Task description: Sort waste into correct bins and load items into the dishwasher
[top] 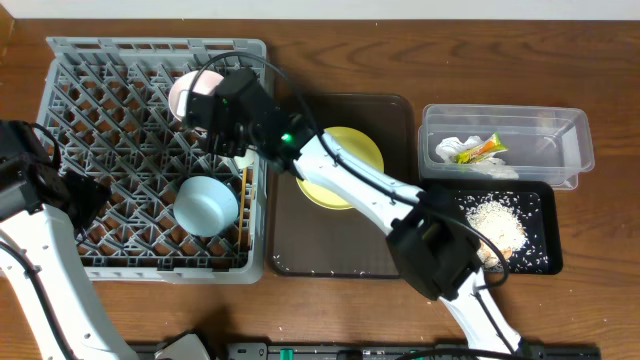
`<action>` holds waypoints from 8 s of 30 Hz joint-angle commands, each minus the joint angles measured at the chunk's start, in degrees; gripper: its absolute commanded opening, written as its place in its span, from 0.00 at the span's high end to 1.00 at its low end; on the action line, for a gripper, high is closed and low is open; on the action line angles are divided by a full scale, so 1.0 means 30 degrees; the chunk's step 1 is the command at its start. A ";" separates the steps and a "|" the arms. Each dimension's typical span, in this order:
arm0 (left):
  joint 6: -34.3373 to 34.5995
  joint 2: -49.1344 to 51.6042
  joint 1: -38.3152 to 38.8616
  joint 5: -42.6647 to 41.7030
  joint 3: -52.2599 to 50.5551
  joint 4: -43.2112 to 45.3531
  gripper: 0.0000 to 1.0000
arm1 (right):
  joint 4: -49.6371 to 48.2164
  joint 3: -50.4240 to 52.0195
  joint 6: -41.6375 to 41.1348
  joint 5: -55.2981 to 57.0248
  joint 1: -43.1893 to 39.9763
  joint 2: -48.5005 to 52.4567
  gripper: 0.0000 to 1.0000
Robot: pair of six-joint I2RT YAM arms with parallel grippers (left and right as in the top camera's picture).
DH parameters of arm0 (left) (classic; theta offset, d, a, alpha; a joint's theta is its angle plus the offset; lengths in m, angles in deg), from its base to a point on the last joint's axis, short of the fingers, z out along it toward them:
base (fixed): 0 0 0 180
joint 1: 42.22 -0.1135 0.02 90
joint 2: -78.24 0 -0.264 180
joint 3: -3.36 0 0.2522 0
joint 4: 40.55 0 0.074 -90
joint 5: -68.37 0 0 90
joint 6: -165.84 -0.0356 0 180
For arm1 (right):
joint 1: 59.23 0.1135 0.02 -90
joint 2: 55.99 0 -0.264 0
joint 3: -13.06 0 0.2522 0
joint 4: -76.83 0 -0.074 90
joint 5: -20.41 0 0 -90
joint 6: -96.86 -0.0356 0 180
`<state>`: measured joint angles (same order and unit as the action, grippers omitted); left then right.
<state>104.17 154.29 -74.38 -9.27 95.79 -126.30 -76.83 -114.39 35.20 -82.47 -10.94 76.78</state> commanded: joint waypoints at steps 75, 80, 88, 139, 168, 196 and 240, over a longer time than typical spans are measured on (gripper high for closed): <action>0.0022 -0.0058 -0.0080 0.0233 0.0109 -0.0080 0.00 | -0.0852 0.0007 0.0874 0.0226 0.0138 0.1093 0.86; 0.0022 -0.0058 -0.0080 0.0233 0.0102 -0.0080 0.00 | -0.0845 0.0015 0.0867 0.0219 -0.0189 0.1107 0.75; 0.0022 -0.0066 -0.0080 0.0233 0.0102 -0.0080 0.00 | -0.0984 0.0015 0.0867 0.0211 -0.0270 0.1107 0.67; 0.0022 -0.0066 -0.0080 0.0233 0.0109 -0.0080 0.00 | -1.6691 0.0044 -2.8378 -0.6426 -0.3810 0.1086 0.99; 0.0022 -0.0058 -0.0080 0.0233 0.0109 -0.0080 0.00 | -2.0225 0.0051 -3.1569 -0.8335 -0.3774 0.5785 0.99; 0.0022 -0.0066 -0.0080 0.0233 0.0102 -0.0080 0.00 | -1.9802 0.0051 -3.2523 -1.1883 -0.6171 0.5778 0.01; 0.0022 -0.0066 -0.0080 0.0233 0.0102 -0.0080 0.00 | 1.4141 0.4051 -1.2560 -0.0656 -0.5377 -0.2645 0.49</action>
<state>104.15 154.29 -74.38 -9.24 95.79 -126.32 -30.71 -106.22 -3.03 -83.19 -30.91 68.08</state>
